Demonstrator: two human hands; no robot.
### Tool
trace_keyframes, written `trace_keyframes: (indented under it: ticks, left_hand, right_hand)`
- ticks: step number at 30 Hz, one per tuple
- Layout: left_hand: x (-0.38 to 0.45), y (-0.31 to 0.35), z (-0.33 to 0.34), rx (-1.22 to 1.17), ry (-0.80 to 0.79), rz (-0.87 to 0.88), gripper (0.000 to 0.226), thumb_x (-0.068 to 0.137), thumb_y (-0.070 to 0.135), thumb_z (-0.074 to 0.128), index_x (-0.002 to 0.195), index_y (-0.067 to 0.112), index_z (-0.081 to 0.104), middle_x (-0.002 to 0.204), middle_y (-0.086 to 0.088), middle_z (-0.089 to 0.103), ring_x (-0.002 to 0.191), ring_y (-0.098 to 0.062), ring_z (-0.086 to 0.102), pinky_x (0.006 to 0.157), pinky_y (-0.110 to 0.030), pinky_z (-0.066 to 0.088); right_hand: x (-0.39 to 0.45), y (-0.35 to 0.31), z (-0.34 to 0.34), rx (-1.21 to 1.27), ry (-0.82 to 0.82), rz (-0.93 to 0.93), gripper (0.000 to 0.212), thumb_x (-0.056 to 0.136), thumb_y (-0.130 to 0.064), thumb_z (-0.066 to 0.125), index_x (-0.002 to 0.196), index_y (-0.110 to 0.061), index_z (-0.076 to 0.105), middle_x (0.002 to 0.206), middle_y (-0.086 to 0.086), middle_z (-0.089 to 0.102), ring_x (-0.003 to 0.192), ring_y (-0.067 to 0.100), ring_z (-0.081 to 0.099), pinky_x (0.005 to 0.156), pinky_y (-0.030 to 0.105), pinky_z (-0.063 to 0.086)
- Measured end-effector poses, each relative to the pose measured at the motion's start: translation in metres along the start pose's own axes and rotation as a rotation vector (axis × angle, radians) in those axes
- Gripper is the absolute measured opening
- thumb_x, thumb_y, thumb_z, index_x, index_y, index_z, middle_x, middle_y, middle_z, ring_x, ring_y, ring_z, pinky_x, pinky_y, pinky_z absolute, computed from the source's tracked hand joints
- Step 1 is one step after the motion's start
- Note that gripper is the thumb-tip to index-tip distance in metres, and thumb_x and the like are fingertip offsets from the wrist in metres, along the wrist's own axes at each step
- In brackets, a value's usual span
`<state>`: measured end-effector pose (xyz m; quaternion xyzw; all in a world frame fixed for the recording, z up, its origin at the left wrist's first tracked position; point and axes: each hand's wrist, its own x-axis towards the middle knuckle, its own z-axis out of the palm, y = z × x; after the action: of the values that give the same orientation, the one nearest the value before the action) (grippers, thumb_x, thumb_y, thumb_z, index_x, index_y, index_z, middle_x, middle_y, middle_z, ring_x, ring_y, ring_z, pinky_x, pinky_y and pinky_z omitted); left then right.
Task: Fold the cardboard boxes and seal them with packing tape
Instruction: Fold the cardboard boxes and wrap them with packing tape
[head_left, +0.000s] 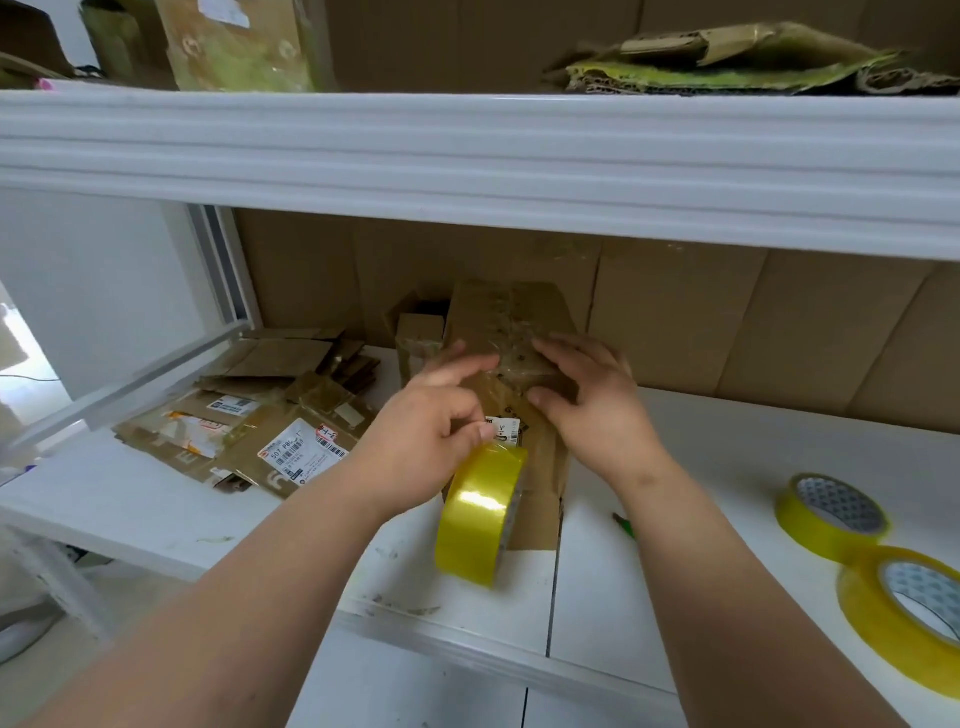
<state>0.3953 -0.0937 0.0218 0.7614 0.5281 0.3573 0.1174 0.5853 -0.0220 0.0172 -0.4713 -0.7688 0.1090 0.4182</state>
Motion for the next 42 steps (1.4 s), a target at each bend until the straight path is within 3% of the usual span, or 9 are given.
trace_keyframes:
  ticks: [2, 9, 14, 18, 24, 27, 30, 36, 42]
  left_hand:
    - [0.0, -0.004, 0.003, -0.027, 0.02, 0.007, 0.025, 0.091, 0.017, 0.069, 0.067, 0.013, 0.062, 0.137, 0.037, 0.036, 0.139, 0.019, 0.009, 0.107, -0.007, 0.011]
    - [-0.001, -0.004, 0.011, -0.073, 0.107, 0.011, 0.016, 0.088, 0.019, 0.073, 0.072, 0.018, 0.073, 0.136, 0.034, 0.039, 0.146, 0.001, 0.019, 0.119, -0.047, 0.02]
    - [-0.005, 0.008, 0.008, -0.165, 0.227, 0.002, 0.015, 0.085, 0.032, 0.071, 0.07, 0.031, 0.071, 0.141, 0.014, 0.044, 0.14, -0.008, 0.034, 0.11, -0.057, 0.032]
    - [-0.007, 0.019, 0.011, -0.048, 0.418, 0.036, 0.012, 0.082, 0.036, 0.067, 0.076, 0.032, 0.076, 0.123, 0.017, 0.044, 0.129, -0.017, 0.039, 0.099, -0.061, 0.034]
    - [-0.006, 0.026, 0.01, -0.176, 0.499, 0.035, 0.011, 0.091, 0.025, 0.067, 0.084, 0.022, 0.075, 0.086, 0.018, 0.06, 0.089, -0.004, 0.059, 0.082, -0.035, 0.049]
    - [-0.008, 0.028, 0.004, -0.232, 0.544, -0.034, 0.012, 0.094, 0.019, 0.066, 0.083, 0.02, 0.073, 0.082, 0.012, 0.065, 0.082, -0.003, 0.06, 0.071, -0.018, 0.046]
    - [-0.013, 0.031, 0.002, -0.363, 0.594, -0.142, 0.016, 0.094, 0.019, 0.066, 0.079, 0.021, 0.071, 0.078, 0.006, 0.067, 0.075, -0.008, 0.062, 0.069, -0.022, 0.048]
    - [-0.014, 0.044, 0.001, -0.513, 0.696, -0.217, 0.017, 0.094, 0.028, 0.066, 0.078, 0.029, 0.073, 0.077, 0.008, 0.07, 0.073, -0.002, 0.061, 0.065, -0.015, 0.046]
    - [-0.012, 0.046, 0.002, -0.808, 0.773, -0.351, 0.013, 0.093, 0.022, 0.068, 0.083, 0.02, 0.074, 0.069, 0.01, 0.068, 0.07, -0.004, 0.061, 0.077, -0.028, 0.048]
  right_hand:
    - [0.0, 0.004, -0.003, 0.044, -0.043, 0.024, 0.052, 0.089, -0.013, 0.067, 0.138, -0.029, 0.057, 0.147, -0.007, 0.048, 0.136, 0.02, 0.032, 0.103, 0.015, 0.018]
    - [-0.007, 0.005, 0.0, 0.195, 0.011, 0.04, 0.058, 0.092, 0.0, 0.052, 0.143, -0.028, 0.05, 0.149, -0.009, 0.044, 0.139, 0.011, 0.034, 0.112, 0.018, 0.024]
    - [-0.058, -0.009, 0.019, 0.453, 0.465, 0.326, 0.014, 0.073, -0.024, 0.051, 0.087, -0.024, 0.056, 0.083, -0.014, 0.055, 0.075, 0.004, 0.051, 0.071, 0.021, 0.041]
    - [-0.093, -0.025, 0.036, 0.739, 0.149, 0.431, 0.039, 0.084, -0.047, 0.05, 0.066, -0.016, 0.064, 0.063, -0.002, 0.061, 0.059, 0.012, 0.055, 0.057, 0.027, 0.045]
    - [-0.097, -0.039, 0.024, 1.007, -0.26, 0.235, 0.043, 0.082, -0.031, 0.07, 0.12, -0.013, 0.063, 0.109, 0.002, 0.073, 0.104, 0.018, 0.067, 0.085, 0.032, 0.057]
    - [-0.099, -0.044, 0.019, 0.906, -0.287, 0.26, 0.035, 0.084, -0.038, 0.066, 0.117, -0.029, 0.06, 0.111, -0.002, 0.07, 0.105, 0.016, 0.066, 0.088, 0.034, 0.057]
    - [-0.1, -0.047, 0.008, 0.659, -0.238, 0.208, 0.027, 0.083, -0.06, 0.057, 0.104, -0.041, 0.058, 0.099, -0.009, 0.067, 0.09, 0.007, 0.065, 0.079, 0.026, 0.054]
    - [-0.094, -0.043, -0.013, 0.357, -0.149, 0.228, 0.031, 0.084, -0.062, 0.062, 0.084, -0.03, 0.059, 0.072, -0.014, 0.063, 0.064, 0.003, 0.058, 0.054, 0.019, 0.045]
    - [-0.105, -0.022, -0.041, 1.074, -0.419, 0.291, 0.041, 0.082, -0.034, 0.068, 0.105, -0.001, 0.069, 0.089, 0.01, 0.072, 0.083, 0.02, 0.066, 0.077, 0.03, 0.052]
